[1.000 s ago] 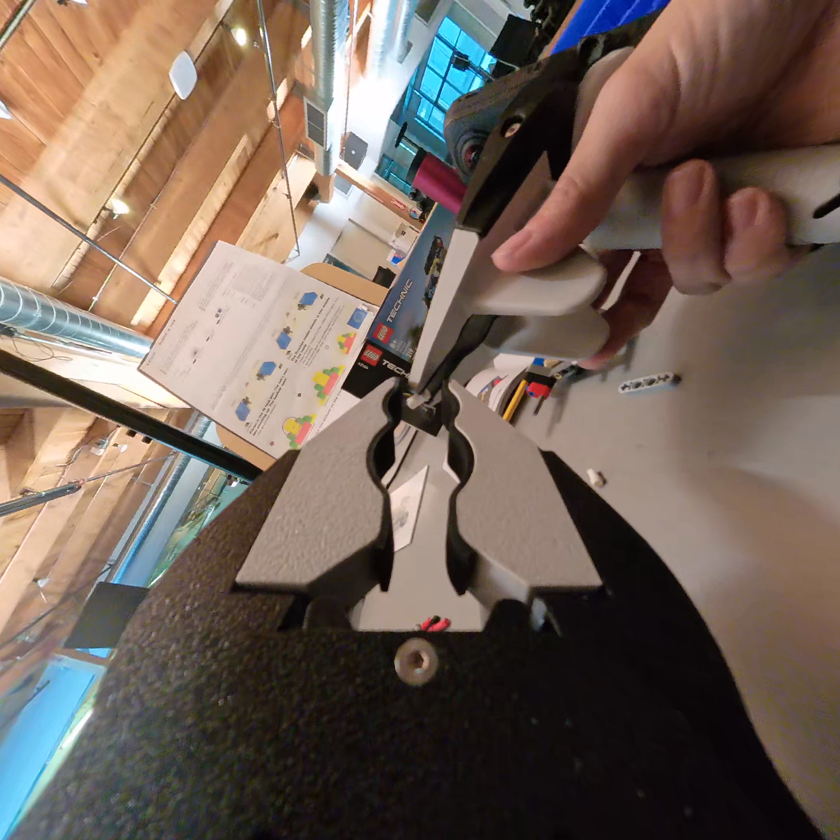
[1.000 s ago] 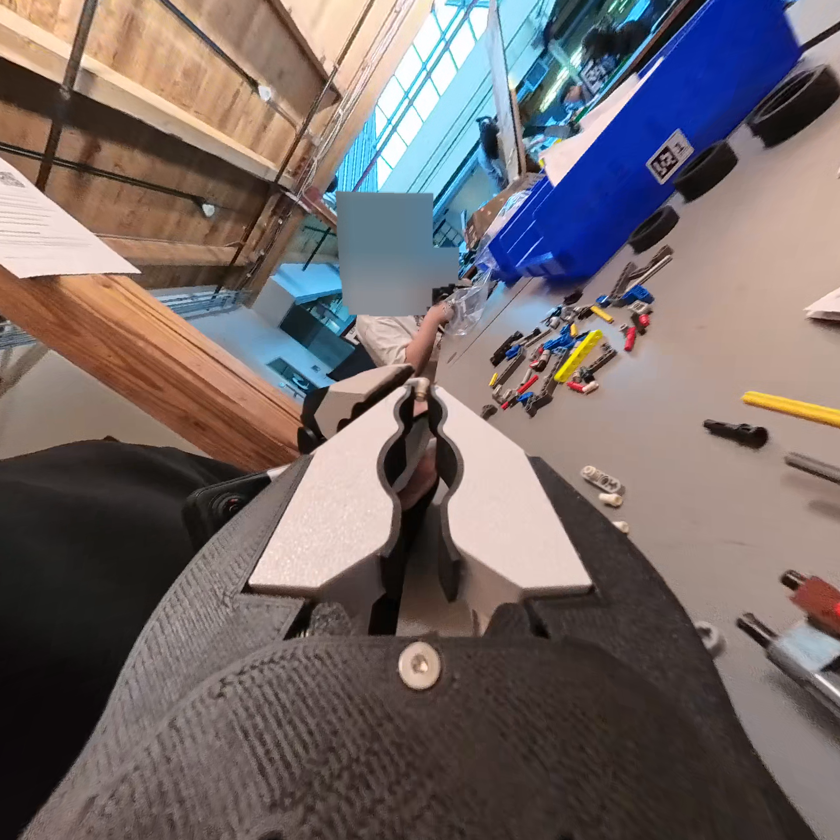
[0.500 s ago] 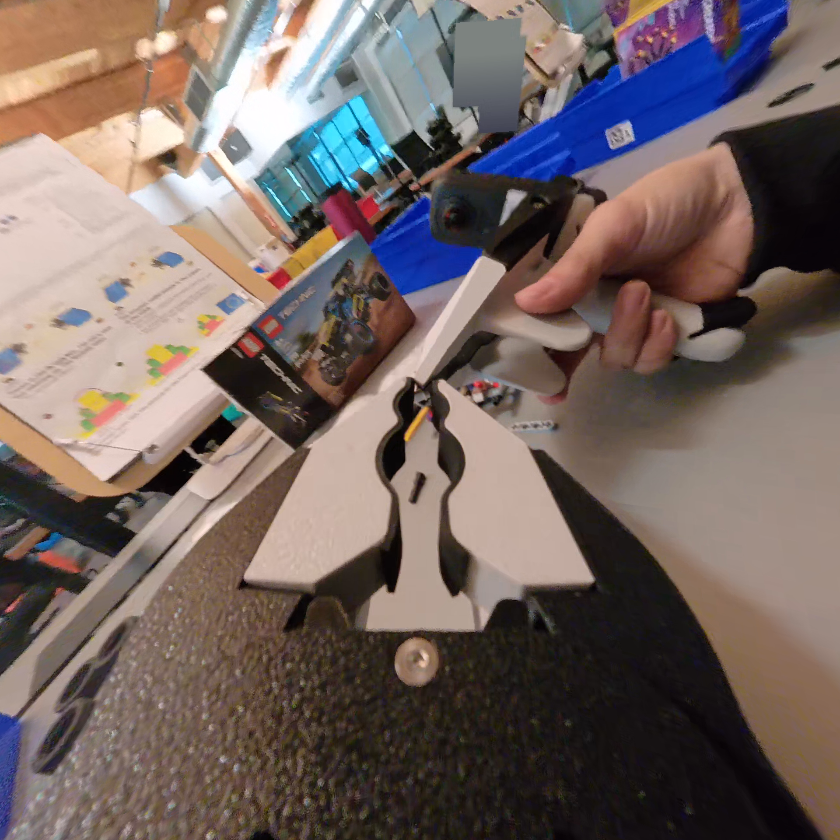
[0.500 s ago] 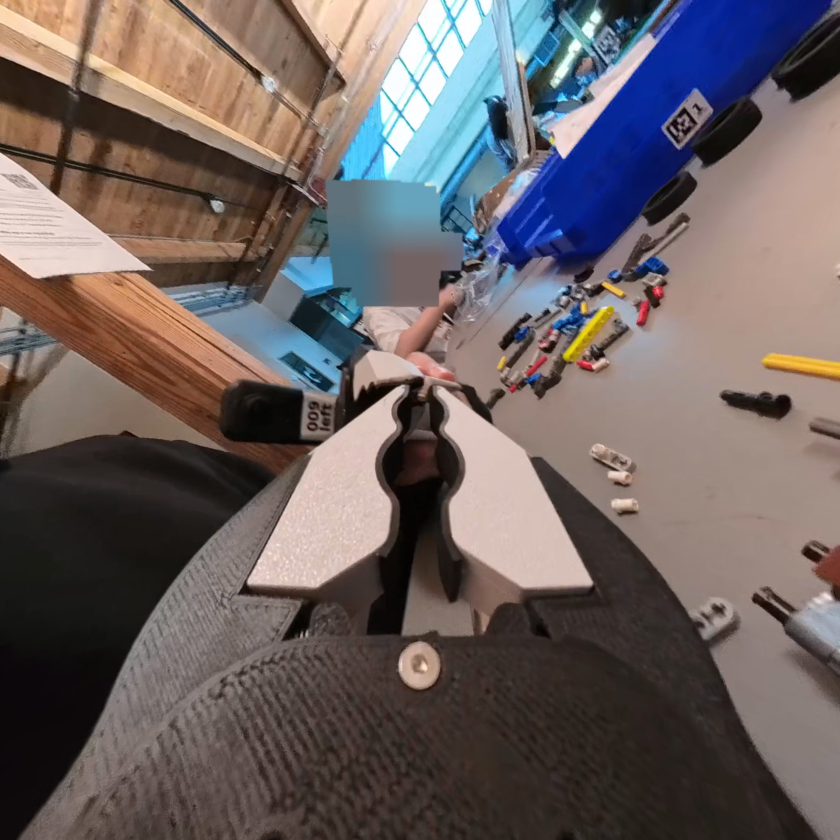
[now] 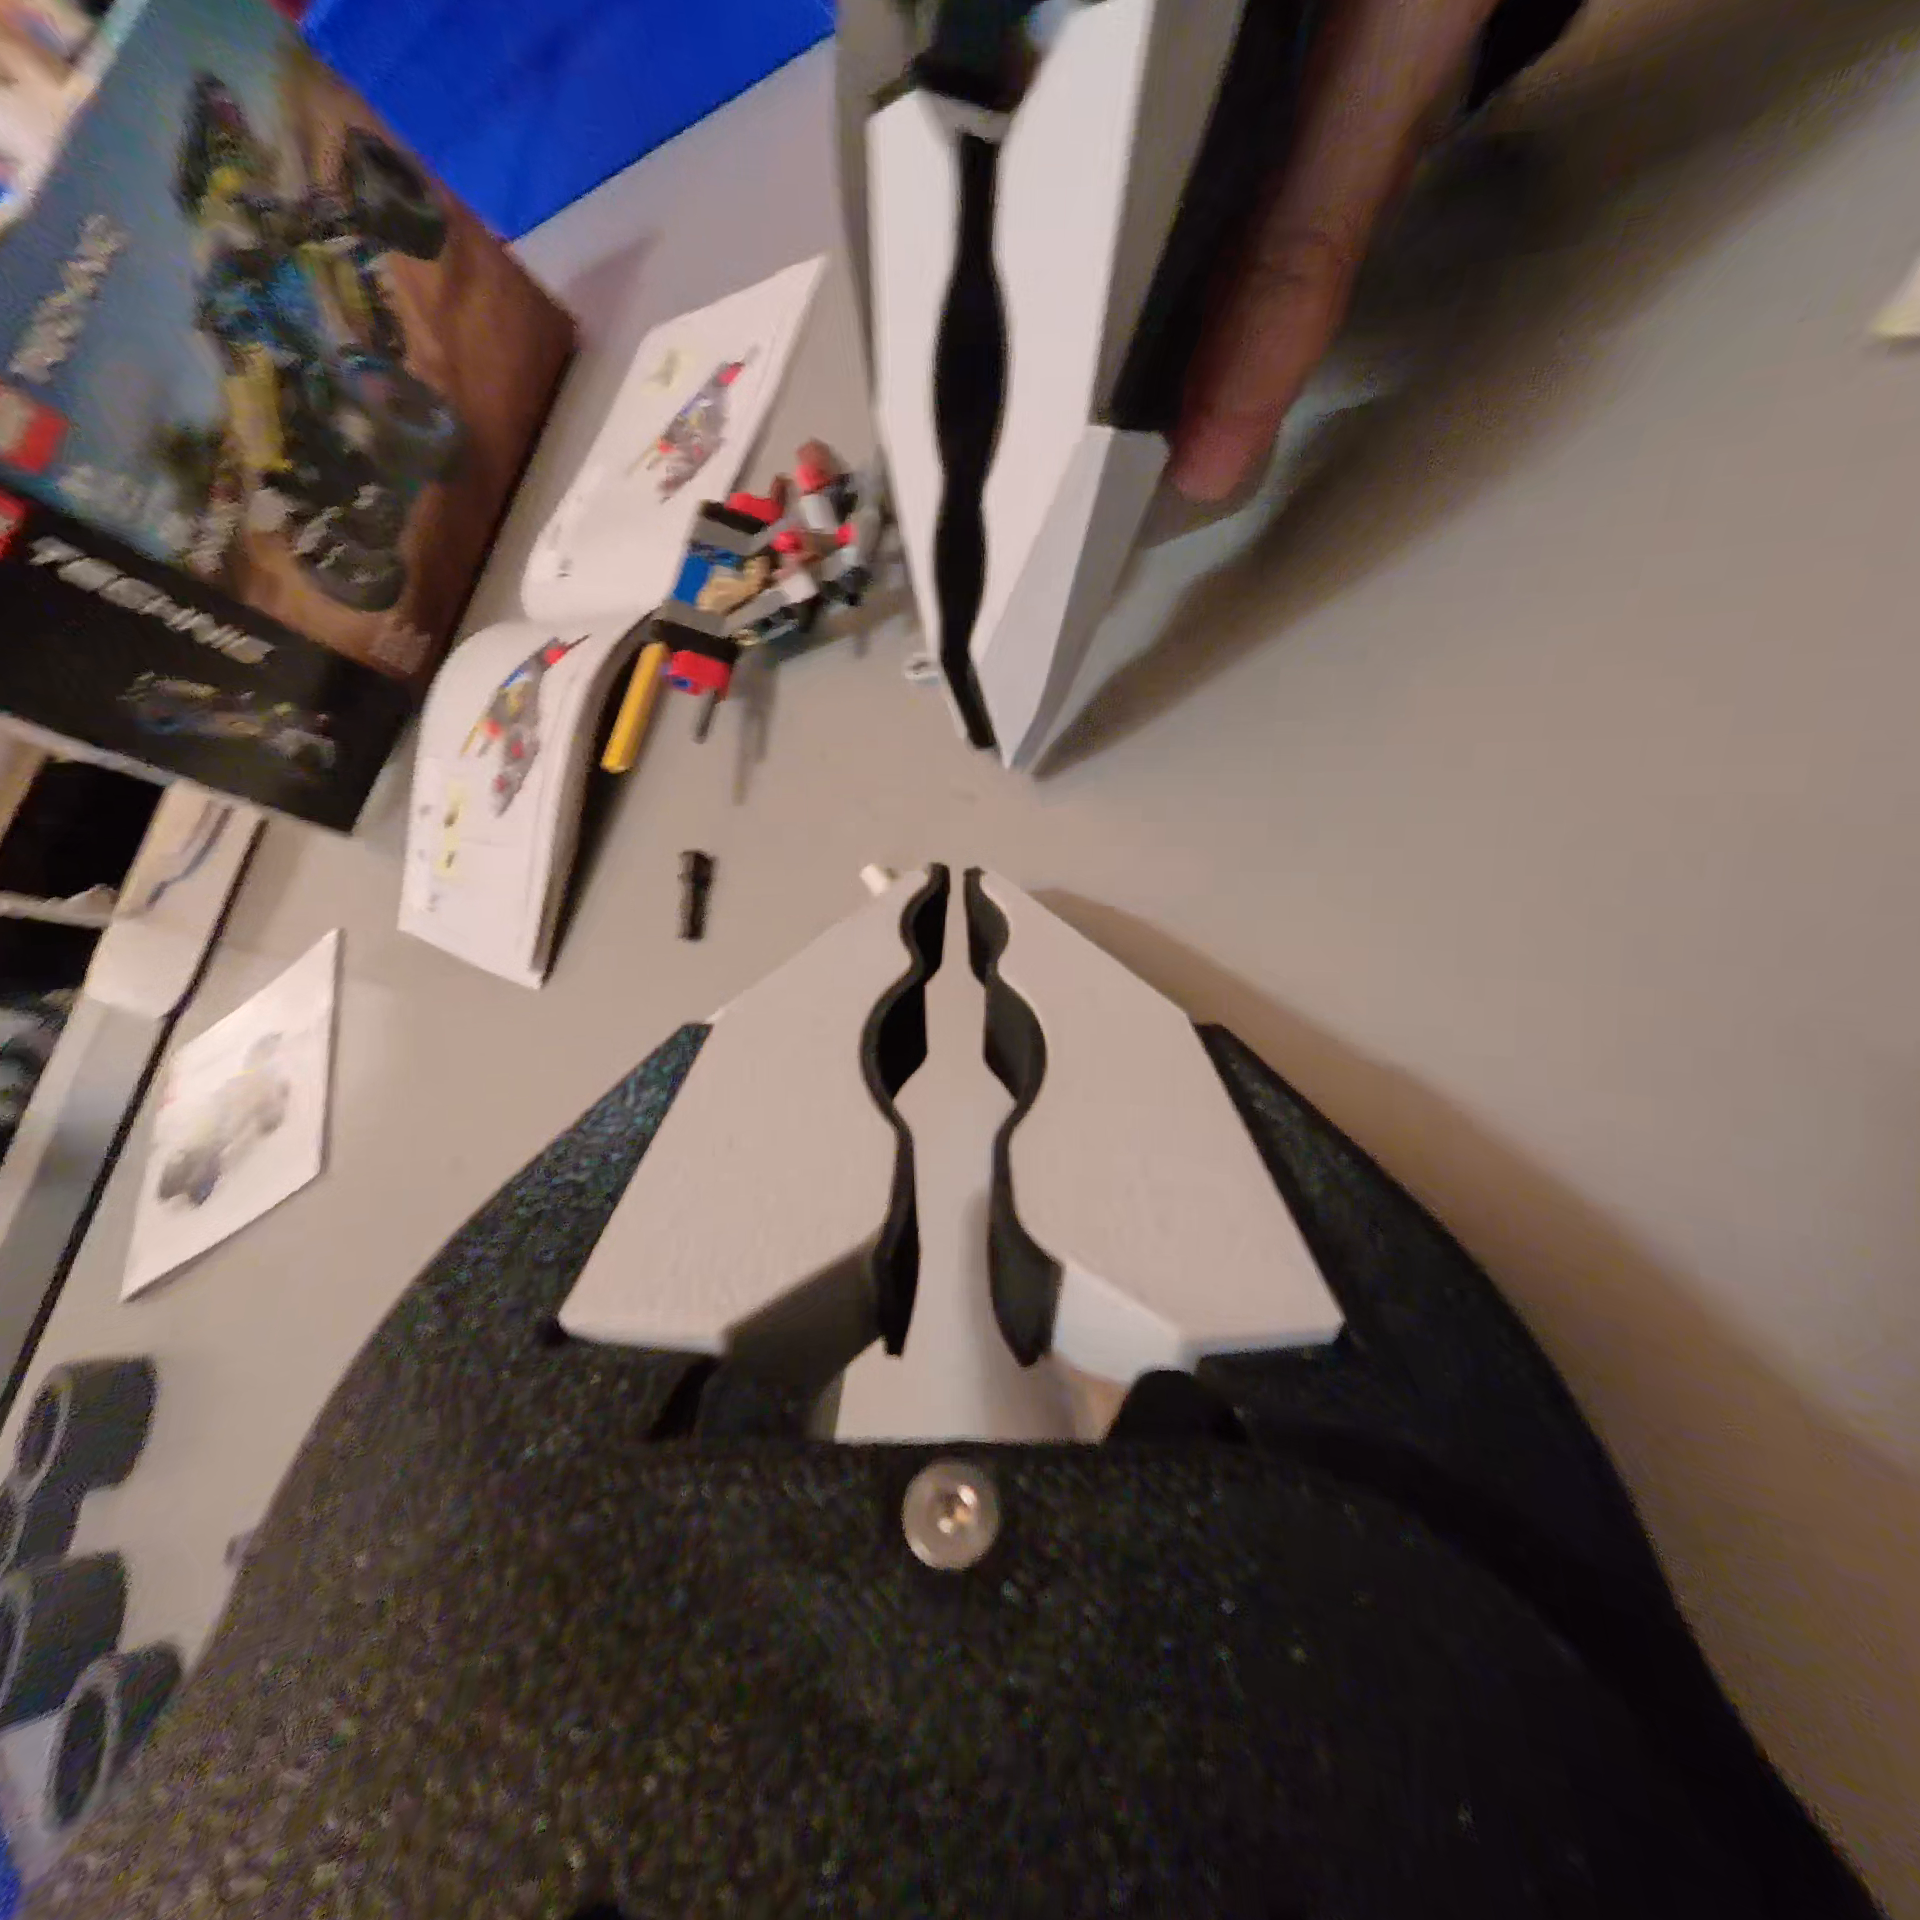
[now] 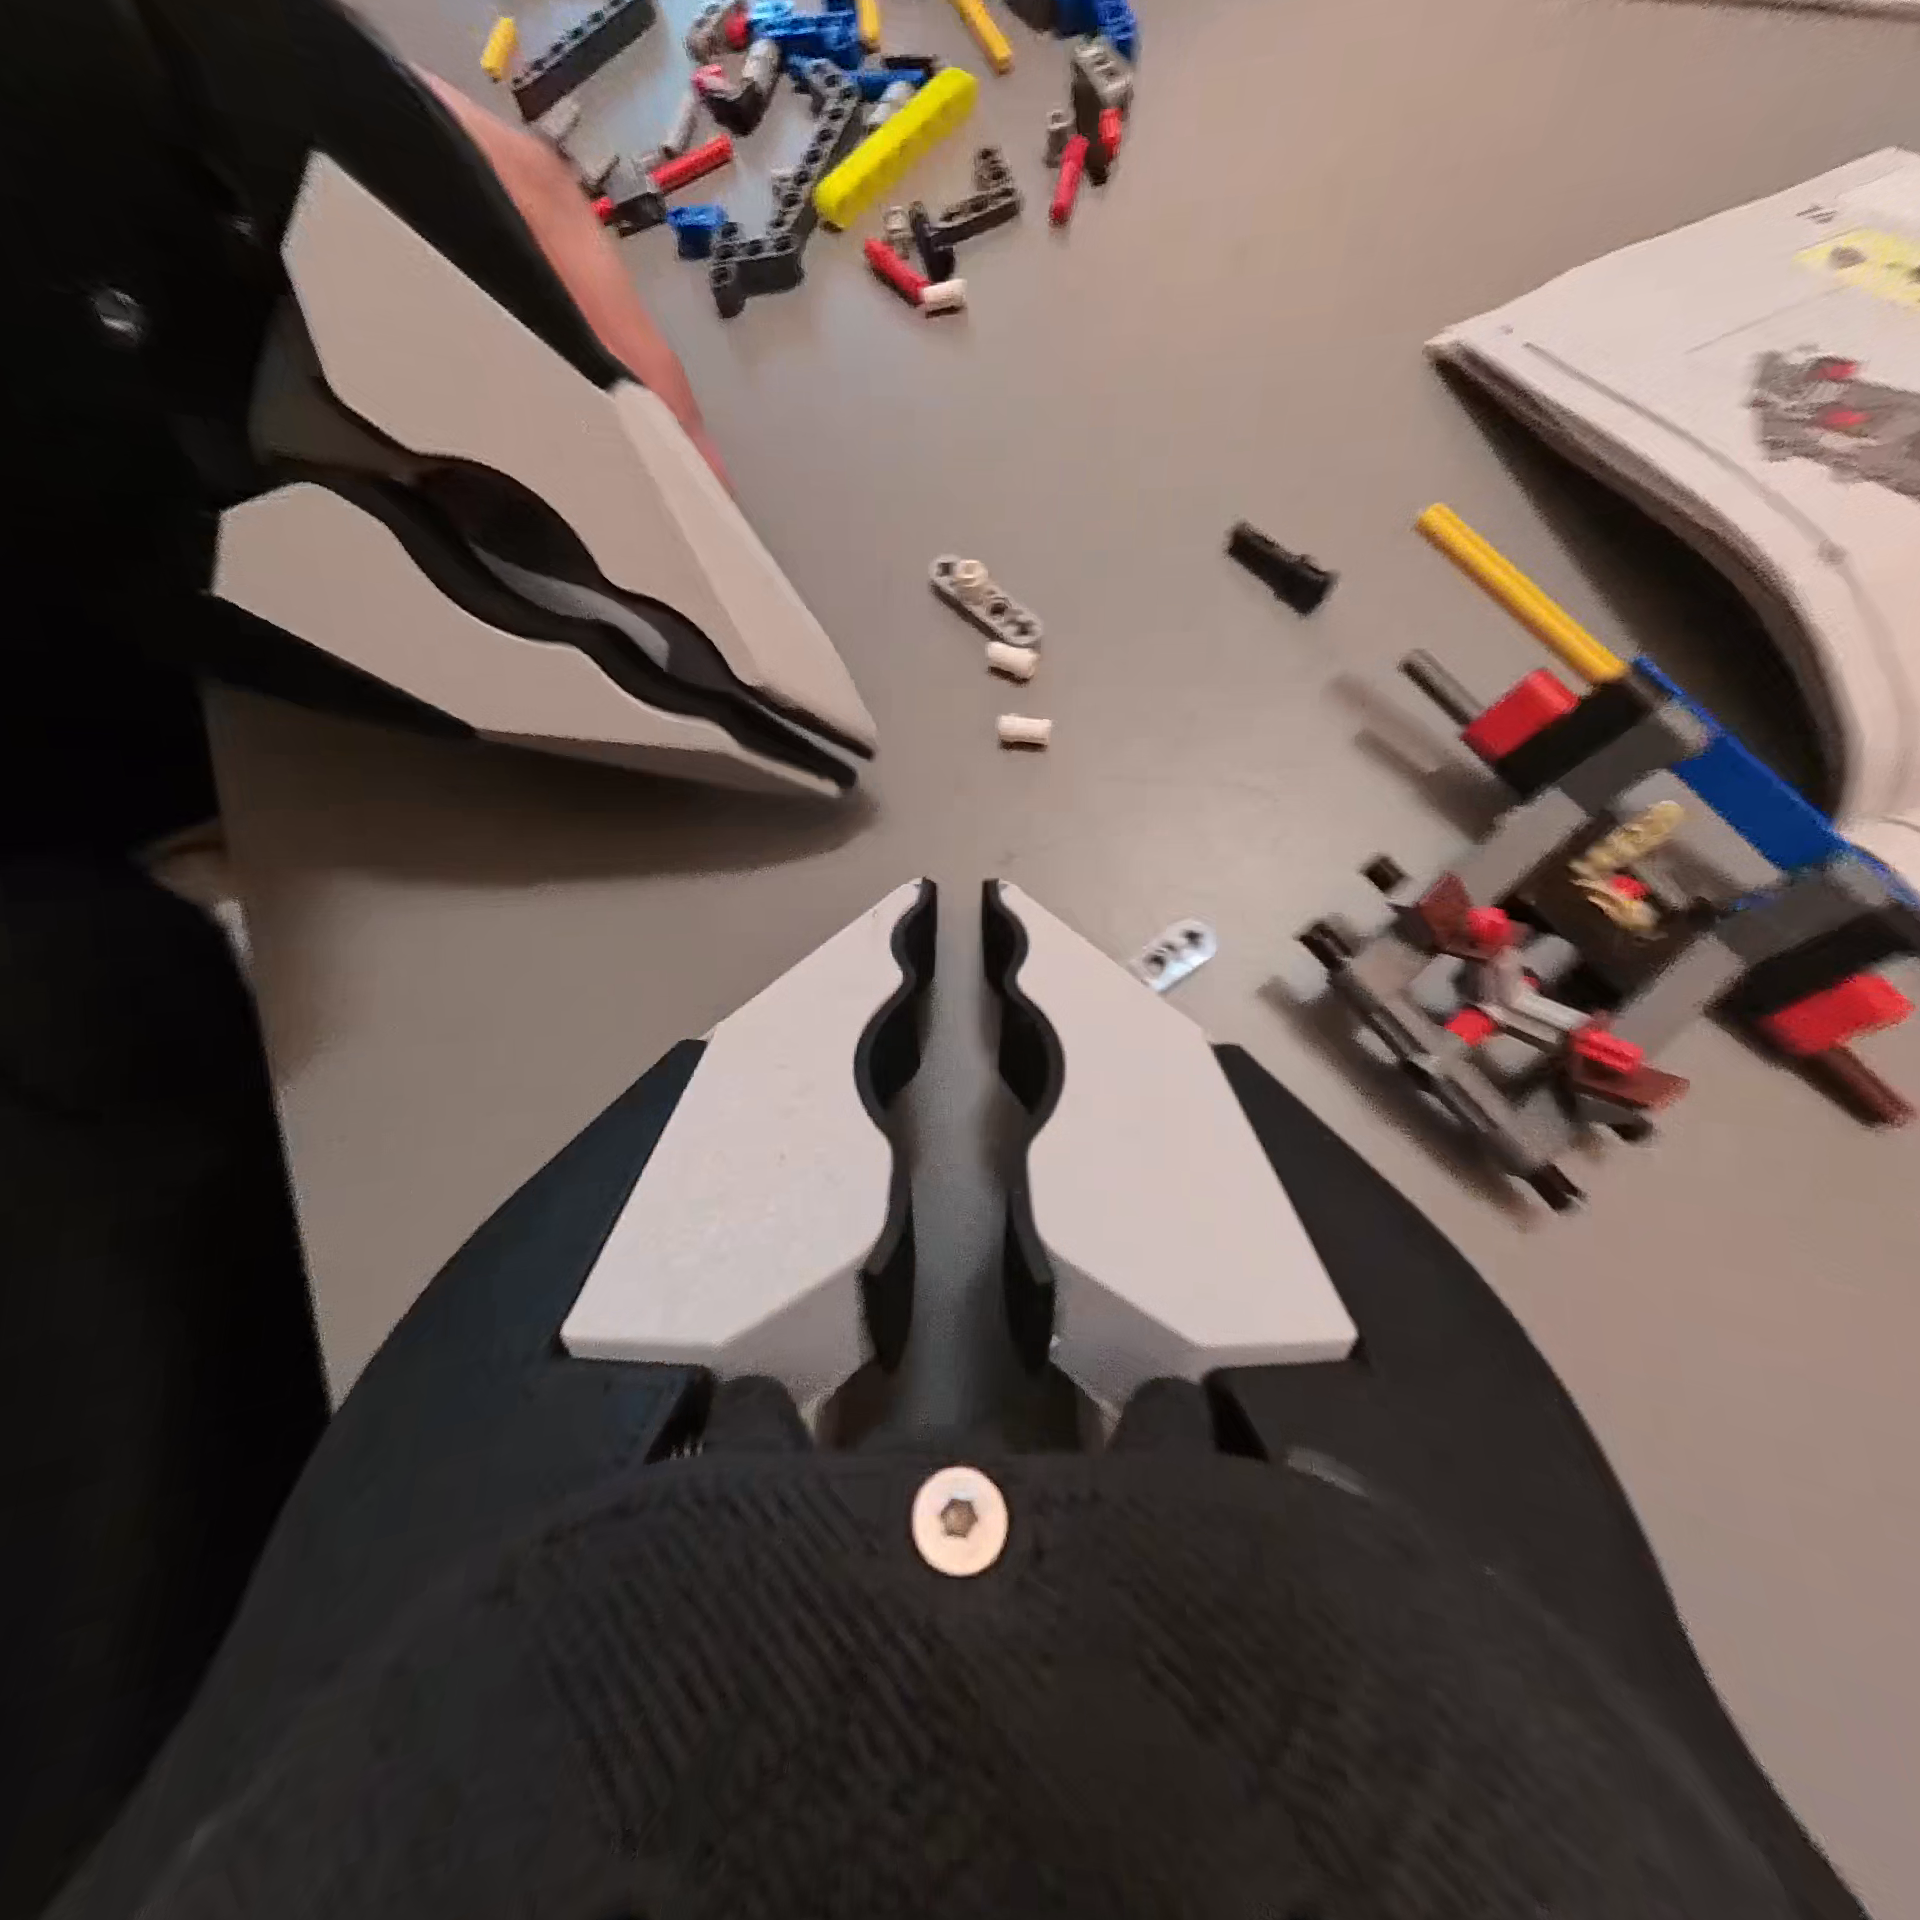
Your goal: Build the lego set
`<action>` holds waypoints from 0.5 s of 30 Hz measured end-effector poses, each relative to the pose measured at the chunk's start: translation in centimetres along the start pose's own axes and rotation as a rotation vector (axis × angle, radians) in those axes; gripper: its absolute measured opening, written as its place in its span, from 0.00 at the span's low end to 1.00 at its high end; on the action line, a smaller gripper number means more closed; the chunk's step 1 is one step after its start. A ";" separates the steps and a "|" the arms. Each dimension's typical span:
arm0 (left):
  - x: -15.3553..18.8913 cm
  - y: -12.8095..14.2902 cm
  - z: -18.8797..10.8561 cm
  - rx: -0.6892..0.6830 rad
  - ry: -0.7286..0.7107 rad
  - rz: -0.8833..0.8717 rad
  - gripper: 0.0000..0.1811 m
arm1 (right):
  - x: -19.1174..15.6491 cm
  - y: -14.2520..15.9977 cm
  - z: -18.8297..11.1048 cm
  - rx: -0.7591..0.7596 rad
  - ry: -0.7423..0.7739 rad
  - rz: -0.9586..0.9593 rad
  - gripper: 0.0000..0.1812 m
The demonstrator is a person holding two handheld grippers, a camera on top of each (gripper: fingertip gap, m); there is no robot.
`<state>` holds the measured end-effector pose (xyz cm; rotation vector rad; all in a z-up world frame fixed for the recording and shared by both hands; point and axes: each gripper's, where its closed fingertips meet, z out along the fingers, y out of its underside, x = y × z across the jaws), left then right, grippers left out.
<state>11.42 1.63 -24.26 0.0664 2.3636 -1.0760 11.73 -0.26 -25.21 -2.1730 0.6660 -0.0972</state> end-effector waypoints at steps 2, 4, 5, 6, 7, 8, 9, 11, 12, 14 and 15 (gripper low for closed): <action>-0.2 -0.5 -0.2 0.010 -0.029 -0.038 0.00 | 1.9 0.2 -0.5 0.014 0.107 -0.048 0.02; 0.7 -1.6 -0.4 0.044 -0.002 -0.086 0.00 | 3.1 0.0 -1.1 0.032 0.200 -0.115 0.00; 1.2 -2.0 -0.5 0.052 0.007 -0.106 0.00 | 3.6 -0.8 -1.5 0.079 0.259 -0.161 0.00; 1.9 -2.3 -0.6 0.054 0.041 -0.120 0.00 | 3.6 -1.7 -1.7 0.129 0.292 -0.235 0.00; 2.6 -2.4 -0.6 0.049 0.075 -0.134 0.00 | 3.7 -2.6 -1.9 0.176 0.327 -0.328 0.00; 3.1 -2.6 -0.6 0.047 0.100 -0.142 0.01 | 4.3 -3.7 -2.1 0.228 0.391 -0.402 0.00; 3.8 -2.9 -0.7 0.055 0.141 -0.136 0.01 | 4.1 -4.2 -1.9 0.241 0.392 -0.449 0.01; 5.6 -3.9 -0.9 0.085 0.246 -0.111 0.01 | 3.0 -4.2 -1.3 0.229 0.310 -0.438 0.05; 6.1 -4.5 -0.9 0.101 0.271 -0.110 0.01 | 2.6 -4.0 -1.2 0.236 0.280 -0.438 0.06; 7.7 -5.6 -1.1 0.134 0.367 -0.116 0.00 | 2.2 -4.0 -1.3 0.249 0.263 -0.478 0.07; 8.9 -6.4 -1.5 0.156 0.432 -0.117 0.01 | 2.0 -4.4 -1.6 0.279 0.269 -0.494 0.07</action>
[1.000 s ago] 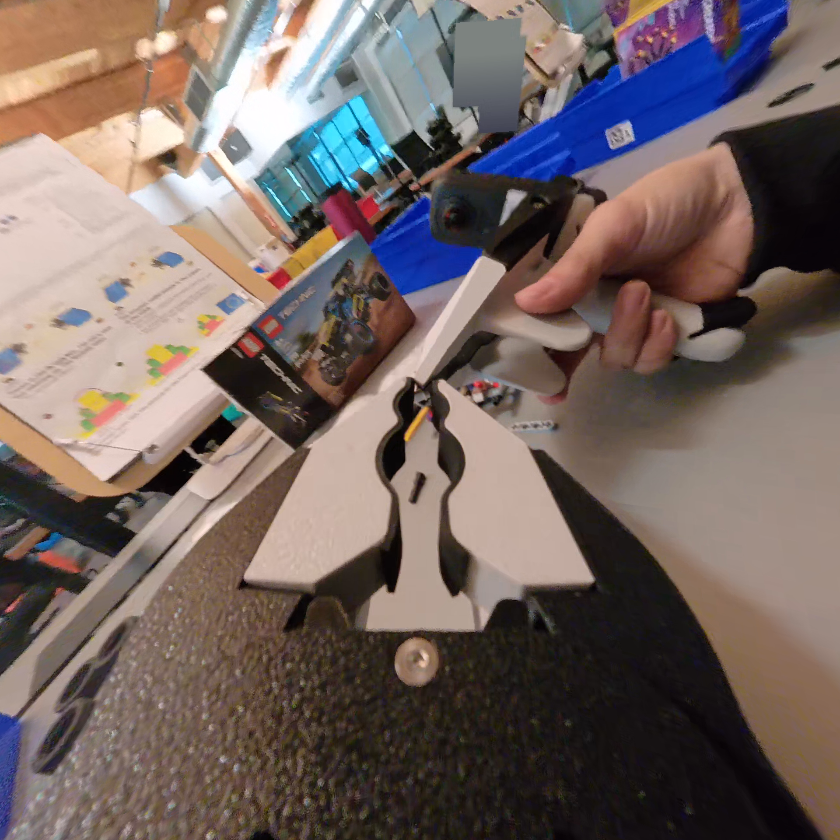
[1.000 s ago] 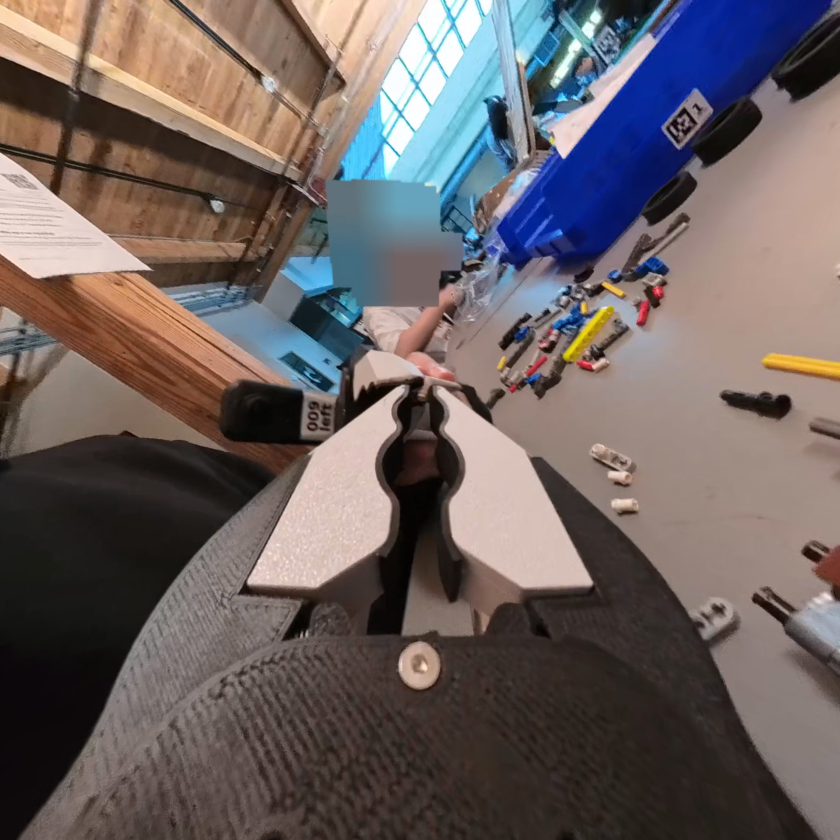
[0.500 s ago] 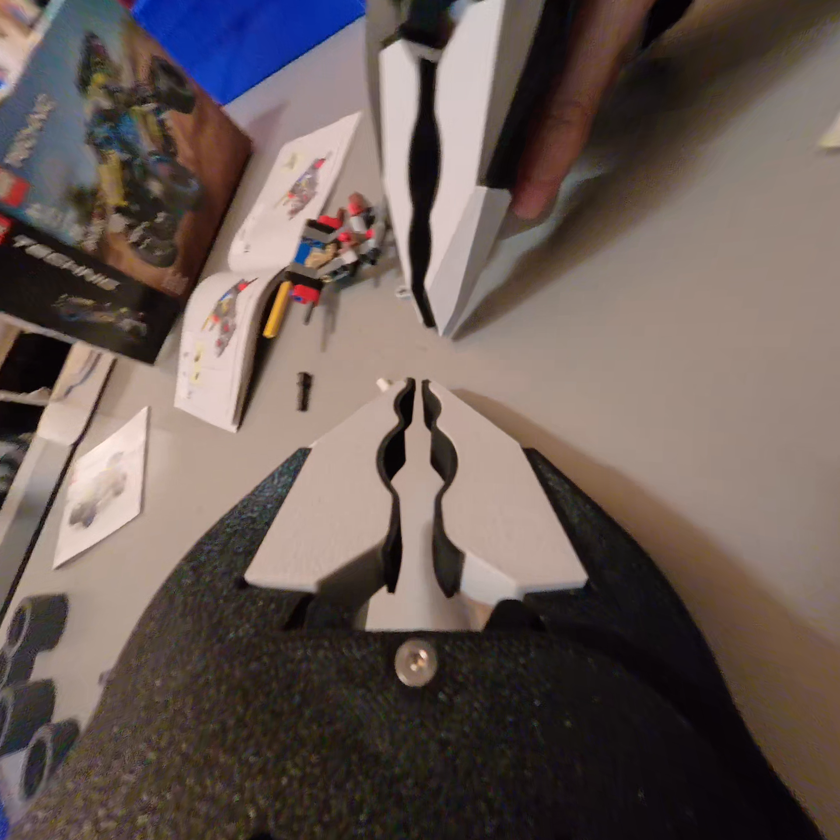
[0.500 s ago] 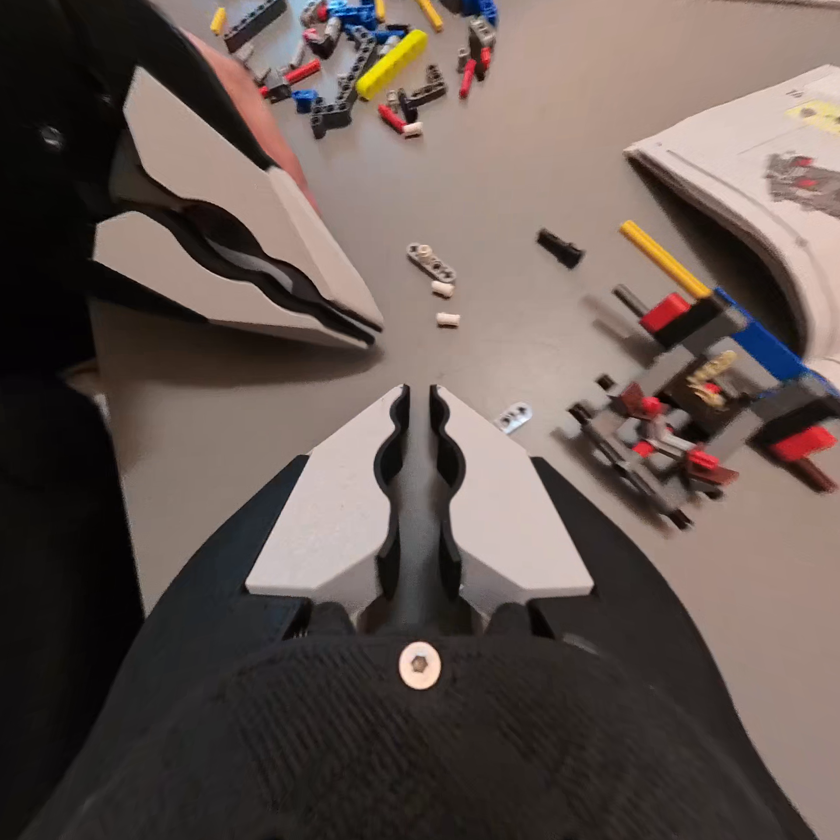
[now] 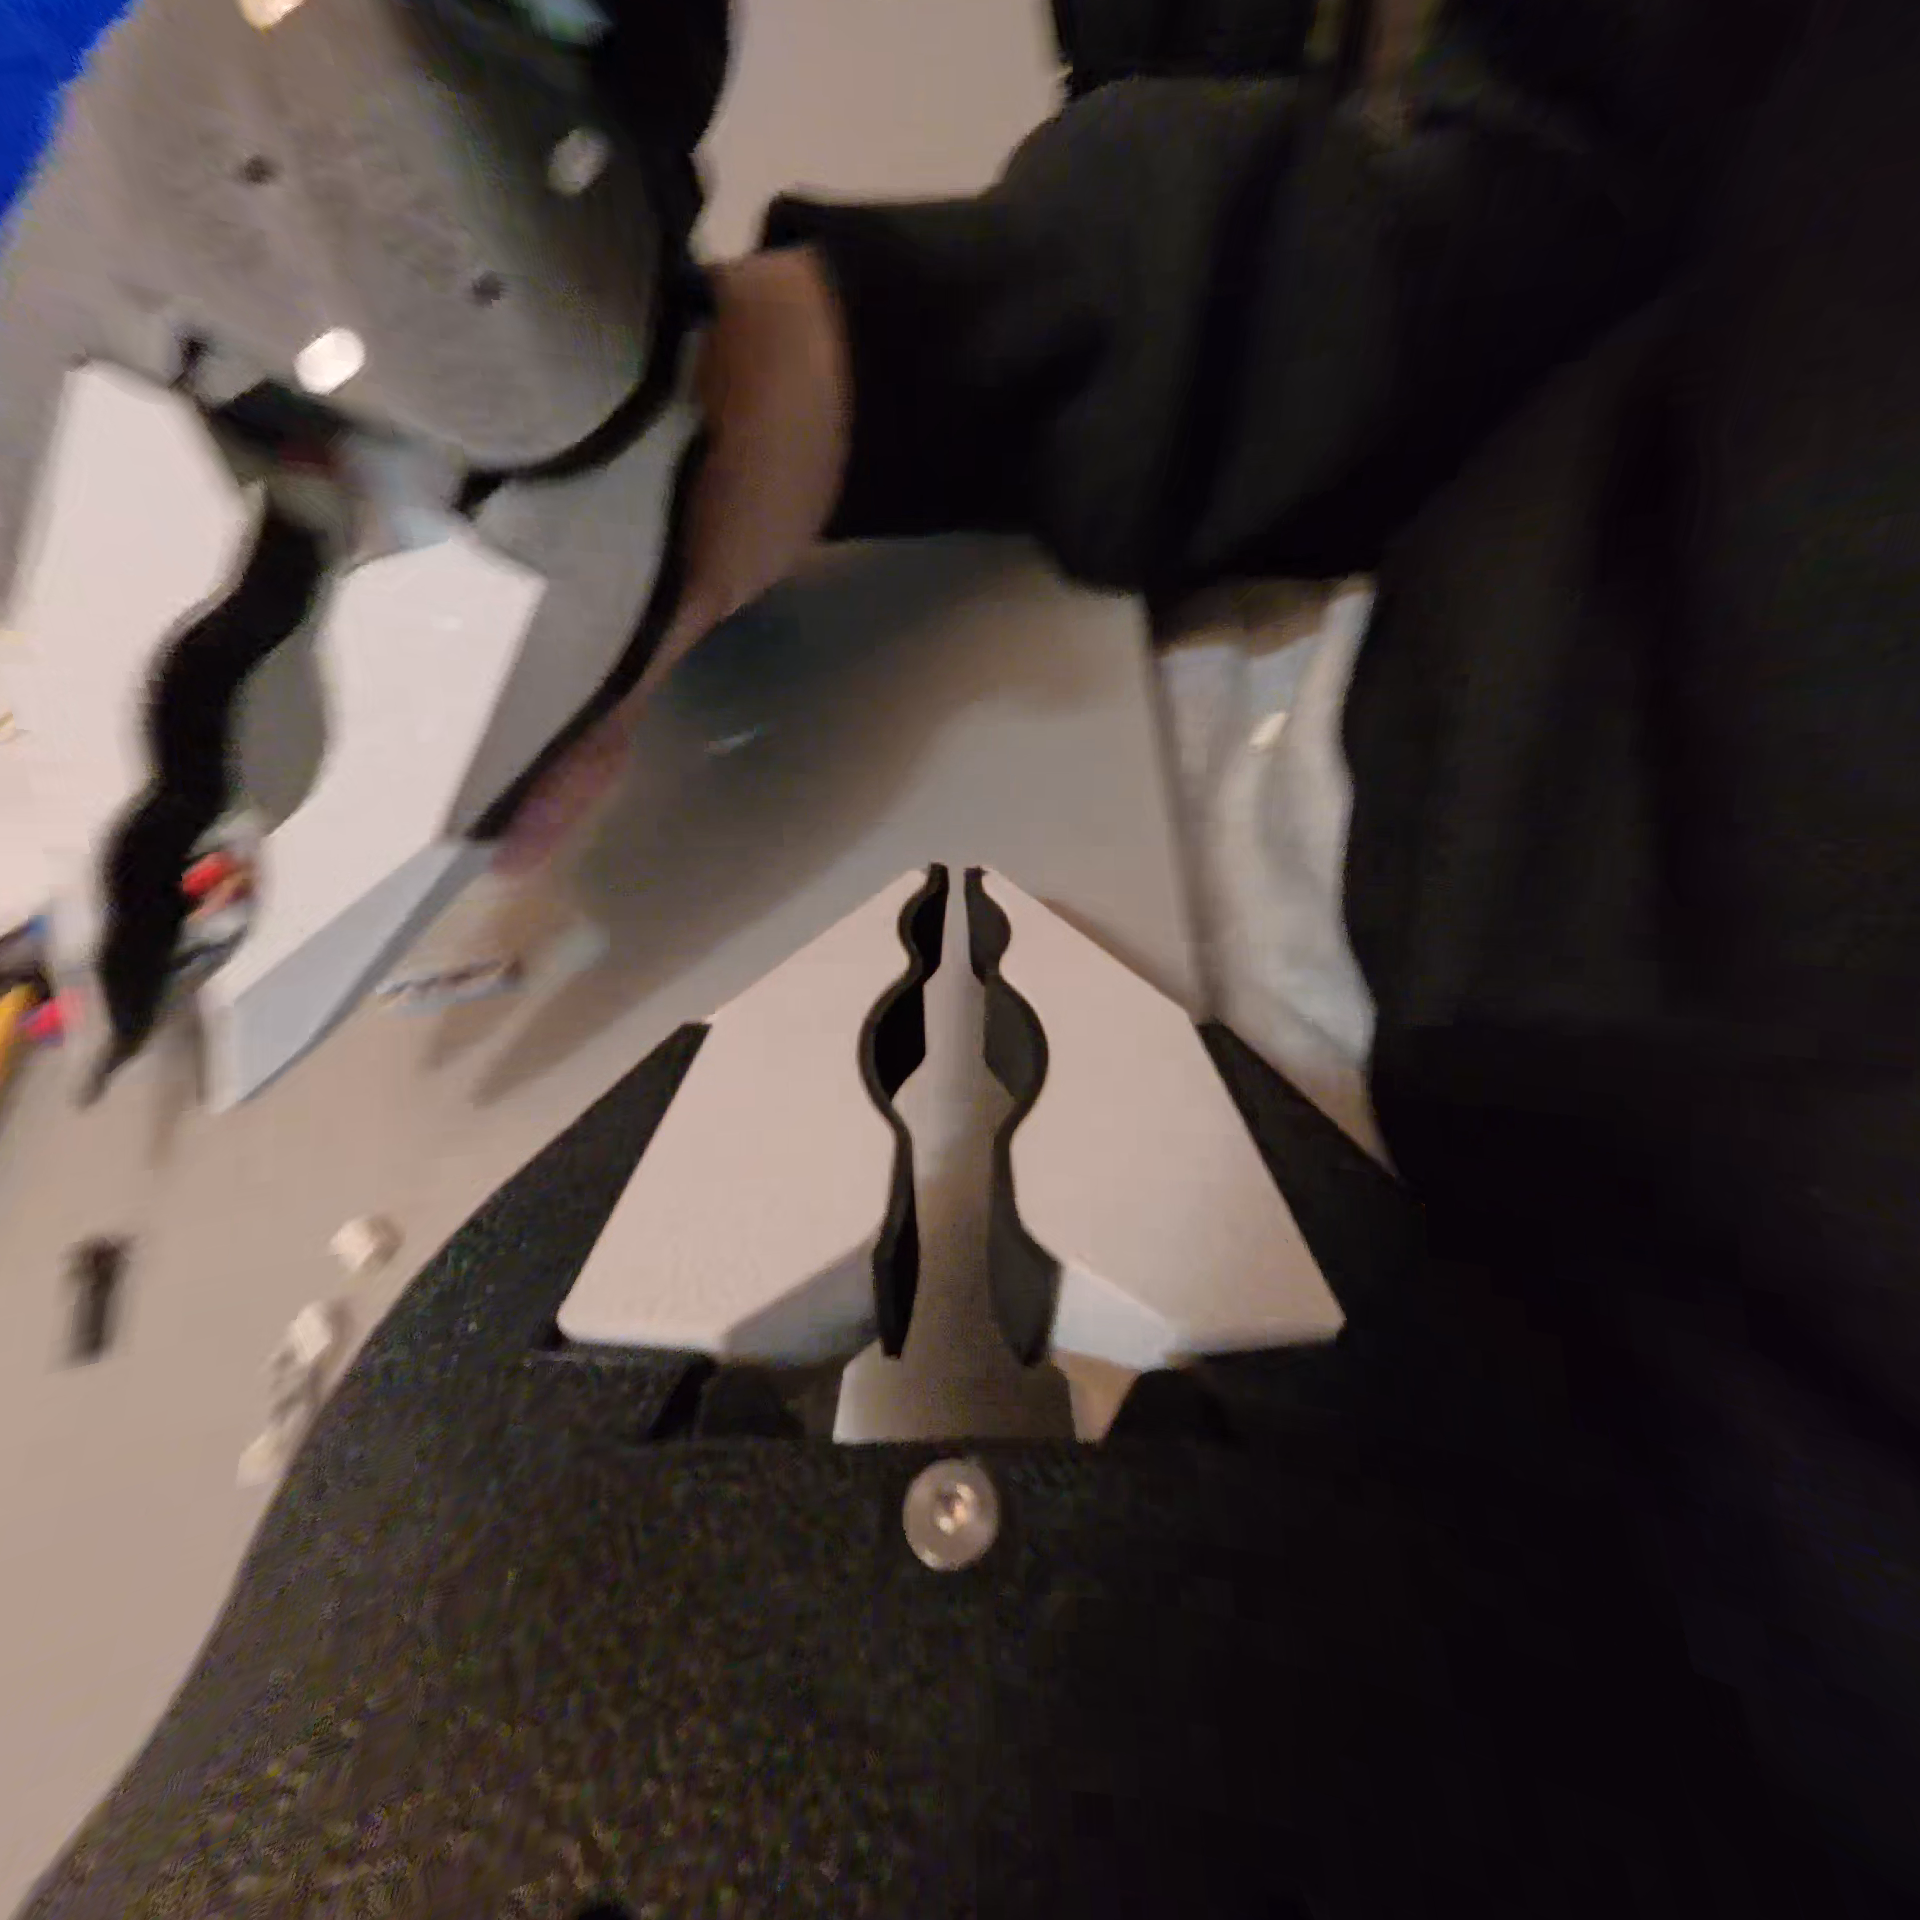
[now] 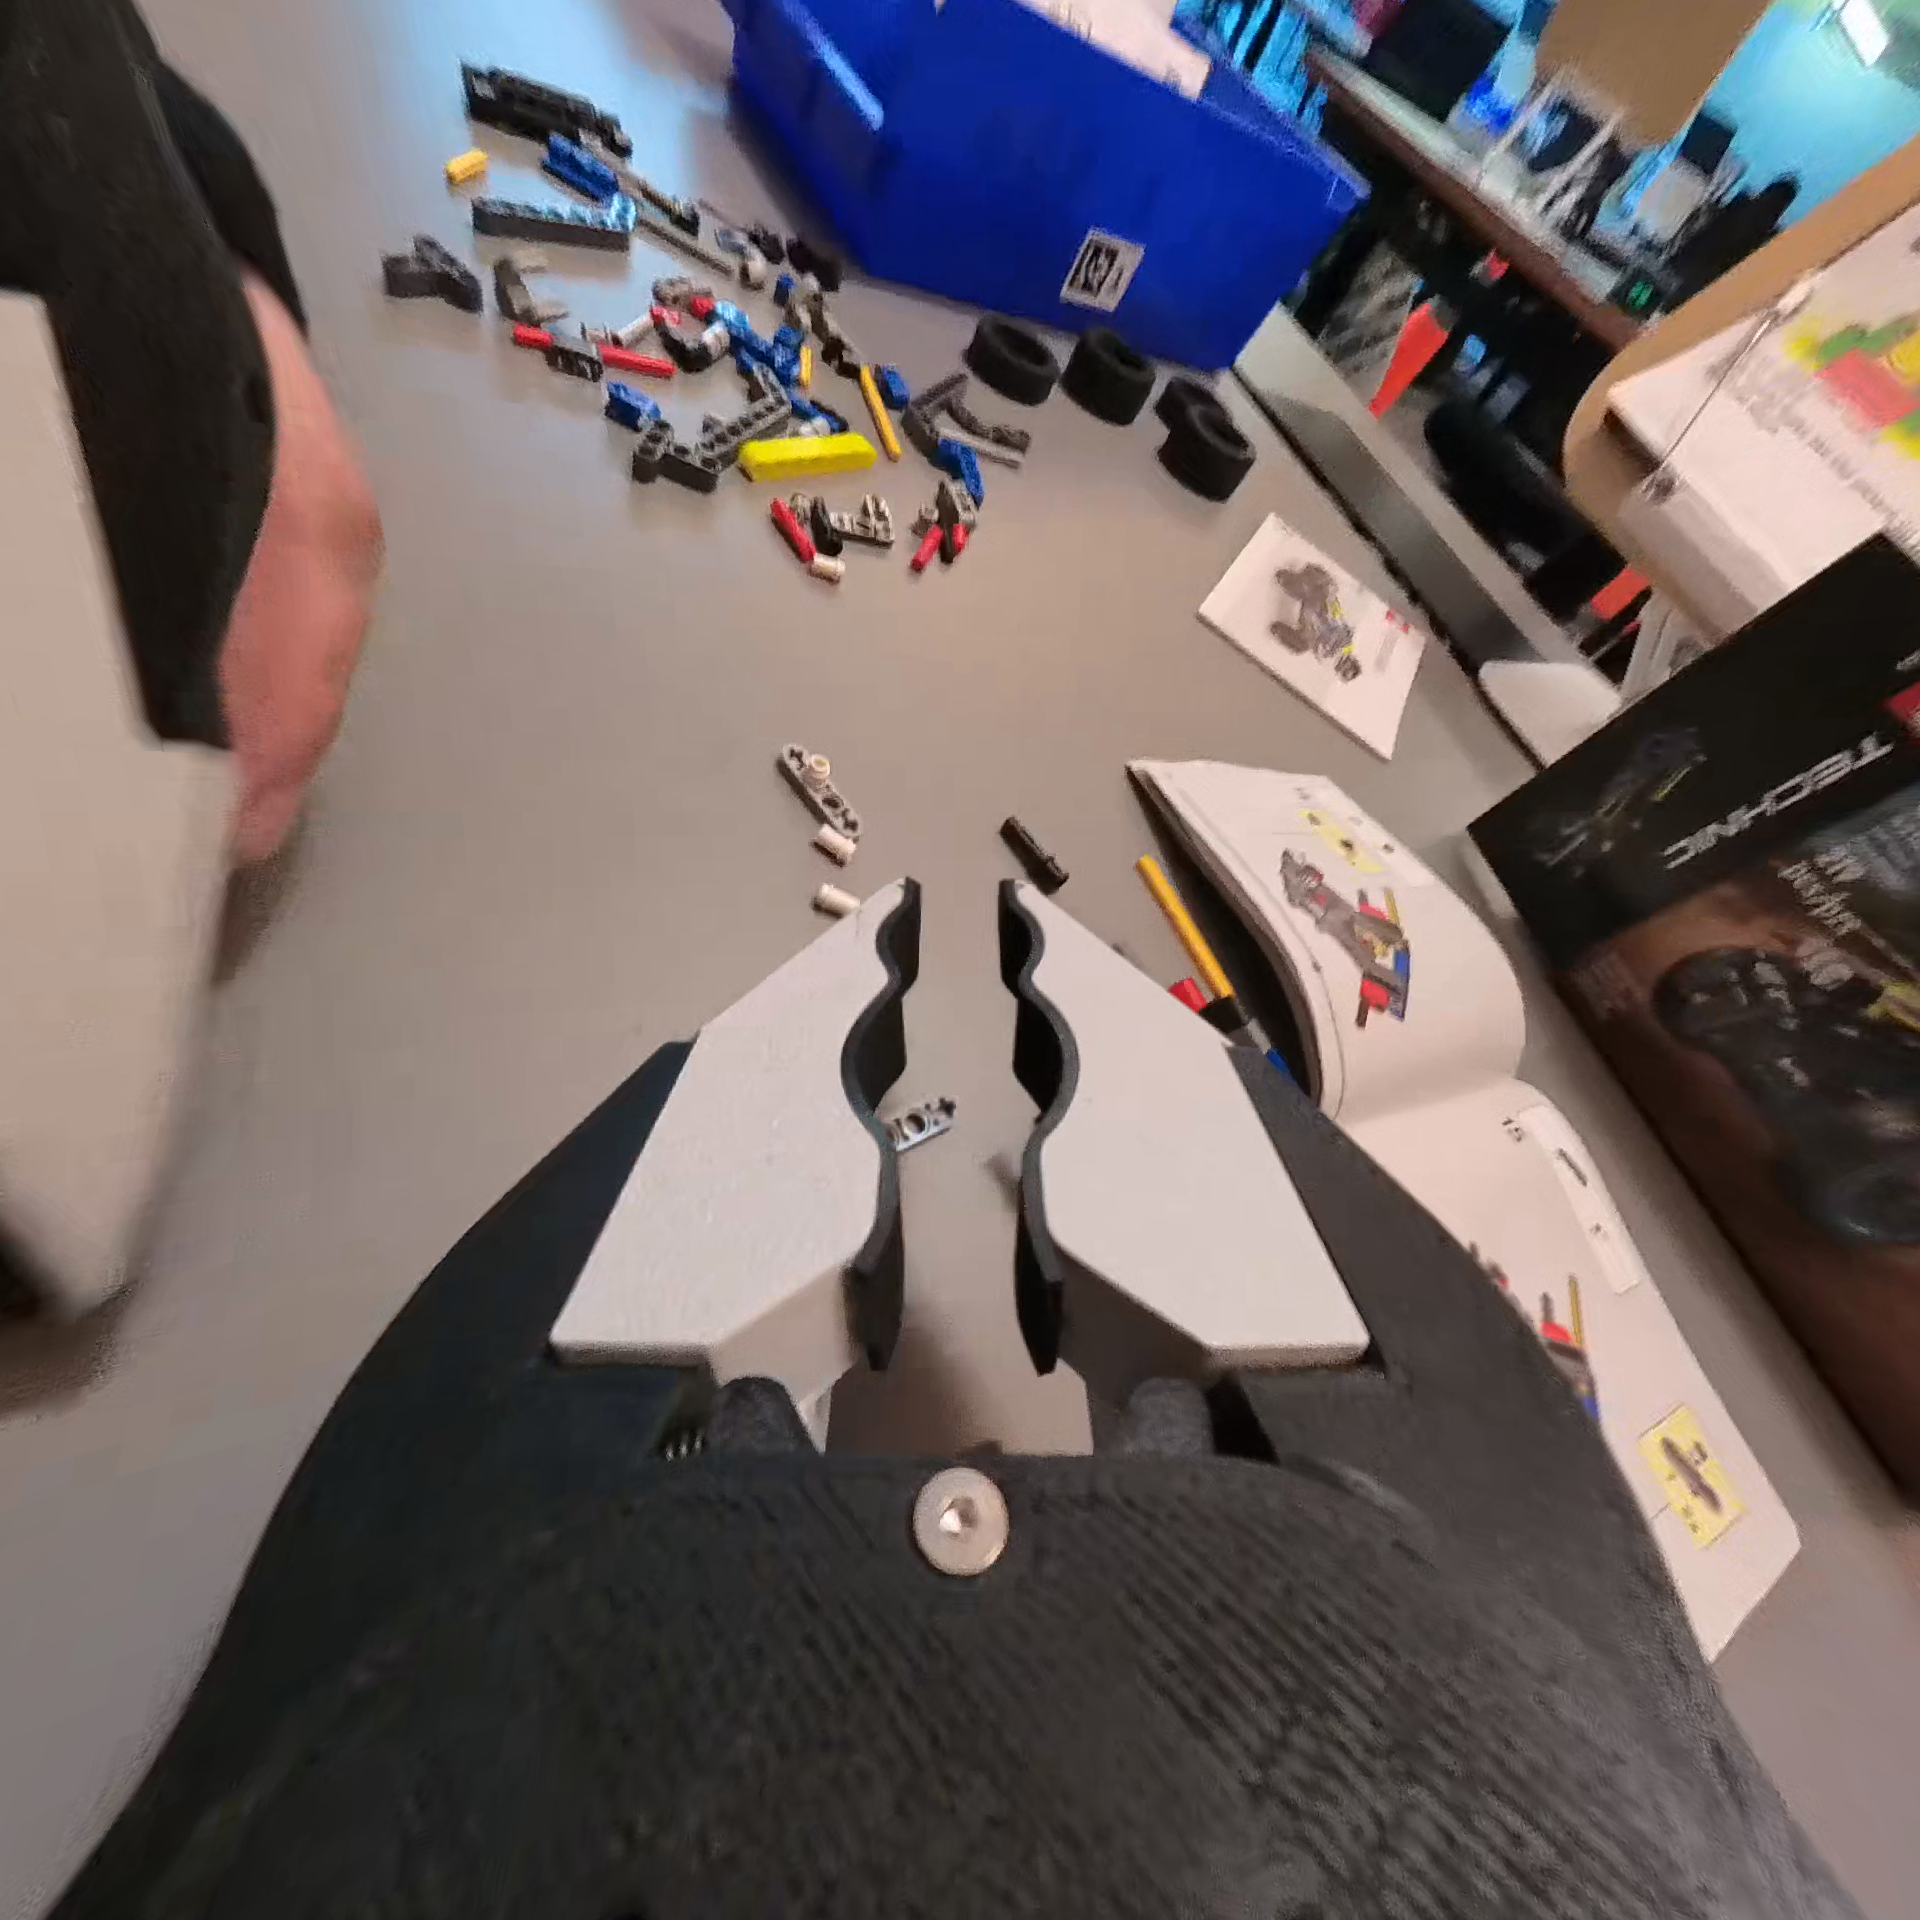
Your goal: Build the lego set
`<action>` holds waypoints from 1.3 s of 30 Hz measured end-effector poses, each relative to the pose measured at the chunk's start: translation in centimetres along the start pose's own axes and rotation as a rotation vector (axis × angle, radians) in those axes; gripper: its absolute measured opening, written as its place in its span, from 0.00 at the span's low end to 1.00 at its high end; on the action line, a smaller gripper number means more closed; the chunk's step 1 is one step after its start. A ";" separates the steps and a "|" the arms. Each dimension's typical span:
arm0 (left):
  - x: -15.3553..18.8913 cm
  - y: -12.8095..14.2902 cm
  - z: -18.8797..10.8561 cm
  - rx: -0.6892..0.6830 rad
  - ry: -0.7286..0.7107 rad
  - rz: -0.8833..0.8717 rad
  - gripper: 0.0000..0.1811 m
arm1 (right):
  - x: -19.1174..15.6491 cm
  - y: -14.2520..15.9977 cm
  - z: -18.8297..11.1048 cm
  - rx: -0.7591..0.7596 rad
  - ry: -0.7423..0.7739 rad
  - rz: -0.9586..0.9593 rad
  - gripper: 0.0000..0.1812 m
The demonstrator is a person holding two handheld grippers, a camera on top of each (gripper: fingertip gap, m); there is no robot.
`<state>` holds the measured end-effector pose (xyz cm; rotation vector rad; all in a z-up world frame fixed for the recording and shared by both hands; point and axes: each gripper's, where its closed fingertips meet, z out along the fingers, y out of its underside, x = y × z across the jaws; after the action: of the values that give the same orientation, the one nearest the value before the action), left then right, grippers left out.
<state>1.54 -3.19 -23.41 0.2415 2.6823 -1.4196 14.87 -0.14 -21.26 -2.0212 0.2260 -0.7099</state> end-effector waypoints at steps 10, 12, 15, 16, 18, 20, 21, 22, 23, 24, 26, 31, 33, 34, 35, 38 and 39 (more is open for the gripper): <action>8.9 -2.6 6.2 -0.178 0.267 0.133 0.00 | 3.0 -2.3 -4.9 0.260 0.177 0.055 0.06; 9.9 -1.8 7.5 -0.261 0.304 0.107 0.03 | 3.0 -2.4 -6.2 0.312 0.192 0.087 0.06; 11.5 -1.1 8.8 -0.355 0.367 0.064 0.05 | 2.4 -2.9 -7.9 0.381 0.207 0.073 0.05; 11.6 -1.1 9.0 -0.366 0.365 0.072 0.06 | 2.3 -3.0 -8.4 0.396 0.226 0.053 0.04; 12.1 -1.2 9.3 -0.368 0.371 0.074 0.05 | 2.2 -3.1 -9.2 0.416 0.252 0.030 0.04; 12.6 -1.3 9.4 -0.368 0.391 0.062 0.03 | 2.3 -2.9 -9.7 0.430 0.269 0.029 0.03; 12.7 -1.4 9.4 -0.365 0.399 0.061 0.02 | 2.4 -2.9 -9.9 0.442 0.280 0.030 0.03; 12.8 -1.5 9.5 -0.361 0.404 0.067 0.02 | 2.7 -3.0 -10.2 0.455 0.290 0.040 0.03; 12.8 -1.4 9.7 -0.362 0.400 0.076 0.02 | 2.9 -3.0 -10.5 0.468 0.300 0.050 0.02; 12.8 -1.3 10.0 -0.370 0.396 0.080 0.02 | 3.0 -3.0 -10.7 0.479 0.305 0.056 0.02; 12.9 -0.9 10.4 -0.378 0.398 0.075 0.02 | 3.0 -3.1 -10.7 0.485 0.306 0.056 0.02; 12.9 -1.0 10.5 -0.350 0.403 0.071 0.01 | 2.8 -3.0 -10.4 0.463 0.304 0.025 0.02; 12.8 -0.9 10.5 -0.346 0.388 0.098 0.01 | 2.8 -2.9 -10.2 0.452 0.305 0.018 0.02; 12.8 -0.9 10.5 -0.345 0.384 0.098 0.01 | 2.9 -2.8 -10.2 0.448 0.307 0.016 0.02; 12.7 -0.9 10.5 -0.343 0.382 0.090 0.01 | 2.9 -2.8 -10.1 0.446 0.308 0.013 0.02; 12.1 -1.2 10.0 -0.323 0.346 0.059 0.01 | 2.9 -2.8 -10.1 0.442 0.315 0.004 0.02; 11.9 -1.4 9.7 -0.314 0.329 0.050 0.01 | 2.9 -2.8 -10.2 0.442 0.320 0.002 0.02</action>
<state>-10.25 -10.89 -29.67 0.5516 3.0823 -0.9975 11.15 -7.33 -13.90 -1.4847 0.2325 -0.9876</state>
